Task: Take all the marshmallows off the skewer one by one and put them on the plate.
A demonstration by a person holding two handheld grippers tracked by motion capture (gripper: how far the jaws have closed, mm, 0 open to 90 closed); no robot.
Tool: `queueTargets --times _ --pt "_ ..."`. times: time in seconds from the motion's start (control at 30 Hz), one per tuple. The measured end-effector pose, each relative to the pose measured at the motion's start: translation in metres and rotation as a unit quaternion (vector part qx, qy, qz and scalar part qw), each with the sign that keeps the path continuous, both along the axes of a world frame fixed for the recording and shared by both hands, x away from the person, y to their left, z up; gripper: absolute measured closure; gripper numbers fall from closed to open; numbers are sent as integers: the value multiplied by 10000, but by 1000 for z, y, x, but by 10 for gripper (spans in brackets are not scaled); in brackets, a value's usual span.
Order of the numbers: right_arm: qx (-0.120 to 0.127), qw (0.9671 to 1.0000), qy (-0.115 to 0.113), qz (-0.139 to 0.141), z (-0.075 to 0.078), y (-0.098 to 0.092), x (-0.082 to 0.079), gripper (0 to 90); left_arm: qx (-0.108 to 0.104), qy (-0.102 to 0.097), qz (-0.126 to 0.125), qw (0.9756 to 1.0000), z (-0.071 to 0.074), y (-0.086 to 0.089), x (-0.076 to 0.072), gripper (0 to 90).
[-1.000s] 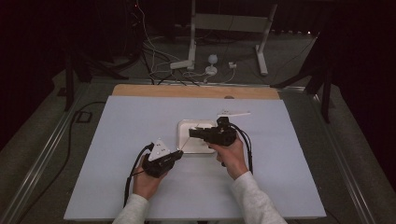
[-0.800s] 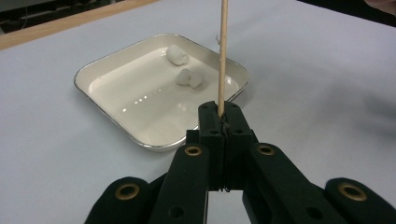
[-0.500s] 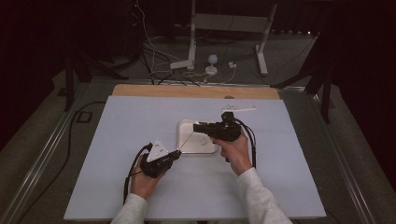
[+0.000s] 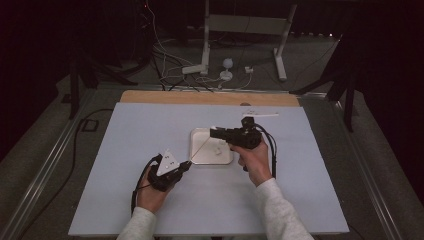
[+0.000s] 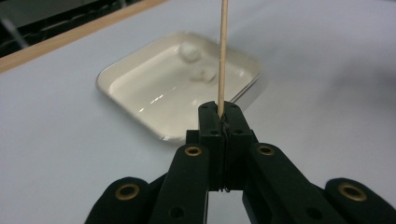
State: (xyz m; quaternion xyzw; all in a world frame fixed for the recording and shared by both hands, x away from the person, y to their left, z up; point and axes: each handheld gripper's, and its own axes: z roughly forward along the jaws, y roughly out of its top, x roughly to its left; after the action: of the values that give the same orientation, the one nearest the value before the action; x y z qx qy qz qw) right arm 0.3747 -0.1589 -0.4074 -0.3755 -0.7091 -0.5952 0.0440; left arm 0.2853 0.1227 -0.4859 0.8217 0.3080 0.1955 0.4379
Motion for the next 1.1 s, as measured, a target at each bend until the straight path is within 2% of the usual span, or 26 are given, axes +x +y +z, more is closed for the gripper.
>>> queueTargets --times 0.03,0.13,0.23,0.73,1.1 --pt "131 9999 -25 -103 4 -7 1 792 -110 37 25 9999 0 2 0 900" --pt "31 9998 -134 -133 16 -20 2 792 -225 3 55 9997 4 3 2 900" --pt "-132 9997 -198 -101 17 -21 1 790 -223 34 61 9997 4 1 1 900" --pt "-528 9984 -173 -73 -4 -16 4 771 -487 167 111 9986 6 5 2 900" --pt "-1018 9946 -85 -169 -21 -13 5 766 -577 199 127 9981 9 1 2 900"
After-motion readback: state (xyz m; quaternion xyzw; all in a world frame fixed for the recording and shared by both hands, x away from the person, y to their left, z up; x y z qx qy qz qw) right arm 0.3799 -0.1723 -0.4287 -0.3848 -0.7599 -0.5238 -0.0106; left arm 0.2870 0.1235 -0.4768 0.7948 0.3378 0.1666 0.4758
